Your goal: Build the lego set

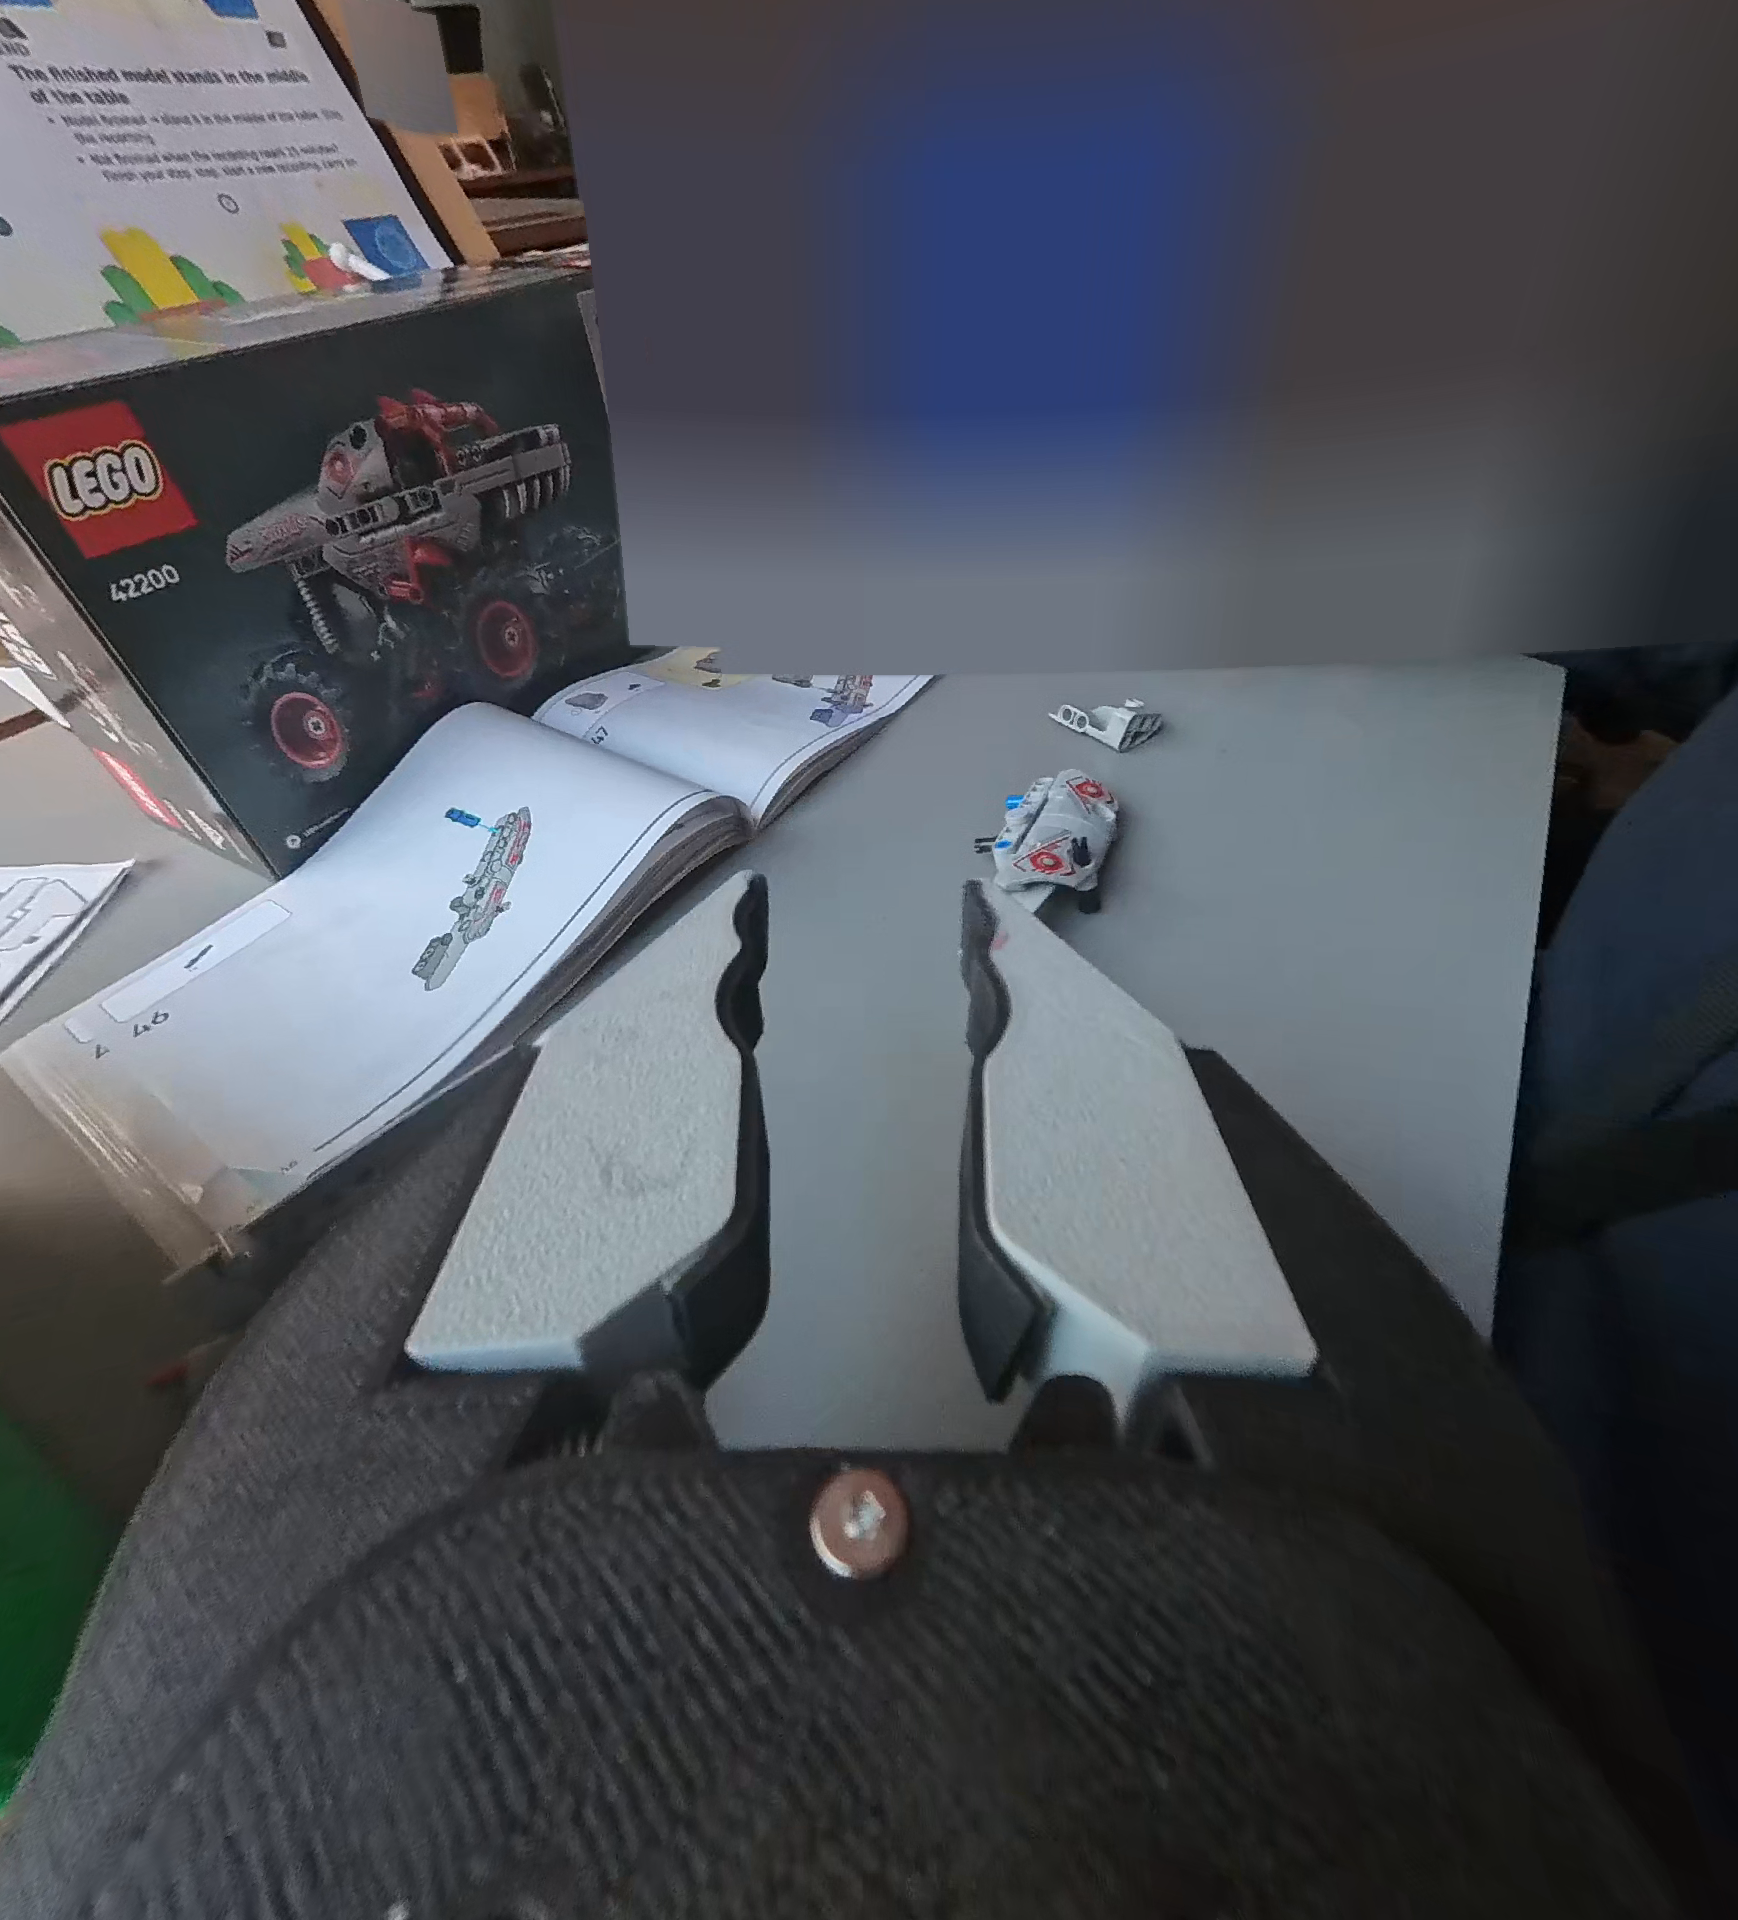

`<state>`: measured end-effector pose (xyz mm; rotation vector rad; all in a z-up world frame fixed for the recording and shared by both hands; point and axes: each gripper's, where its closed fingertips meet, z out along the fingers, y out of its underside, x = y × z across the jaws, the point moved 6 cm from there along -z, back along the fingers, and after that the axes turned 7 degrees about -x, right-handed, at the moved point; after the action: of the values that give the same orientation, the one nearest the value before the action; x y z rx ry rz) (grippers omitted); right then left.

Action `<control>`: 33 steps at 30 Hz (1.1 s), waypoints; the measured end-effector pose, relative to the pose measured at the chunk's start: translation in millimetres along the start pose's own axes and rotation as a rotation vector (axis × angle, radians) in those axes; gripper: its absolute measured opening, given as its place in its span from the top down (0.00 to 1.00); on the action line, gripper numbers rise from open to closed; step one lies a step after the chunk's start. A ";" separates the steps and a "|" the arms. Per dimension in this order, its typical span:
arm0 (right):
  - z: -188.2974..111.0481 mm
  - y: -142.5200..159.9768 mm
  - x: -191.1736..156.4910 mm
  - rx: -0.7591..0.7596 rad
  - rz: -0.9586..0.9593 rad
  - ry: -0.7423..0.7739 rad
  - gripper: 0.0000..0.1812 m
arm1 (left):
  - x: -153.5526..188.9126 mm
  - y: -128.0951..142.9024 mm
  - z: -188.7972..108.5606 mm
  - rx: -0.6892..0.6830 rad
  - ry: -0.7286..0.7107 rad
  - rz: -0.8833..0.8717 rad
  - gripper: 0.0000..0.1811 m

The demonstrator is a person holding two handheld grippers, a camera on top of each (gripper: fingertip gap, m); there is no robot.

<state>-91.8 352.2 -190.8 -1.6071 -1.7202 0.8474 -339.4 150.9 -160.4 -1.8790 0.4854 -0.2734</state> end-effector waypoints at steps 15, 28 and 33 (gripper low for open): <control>-14.0 -8.9 10.2 0.119 0.021 0.119 0.78 | 11.4 9.0 -78.0 0.229 -0.156 0.049 0.92; -21.7 -13.2 10.1 0.135 -0.039 0.237 0.79 | 0.8 10.0 -74.6 0.212 -0.133 -0.007 0.88; -24.6 -10.6 22.1 0.138 -0.024 0.317 0.78 | -3.5 9.1 -78.9 0.251 -0.156 -0.035 0.90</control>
<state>-79.6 374.6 -167.3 -1.5321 -1.4247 0.6448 -377.0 83.6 -140.9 -1.6500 0.2975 -0.1997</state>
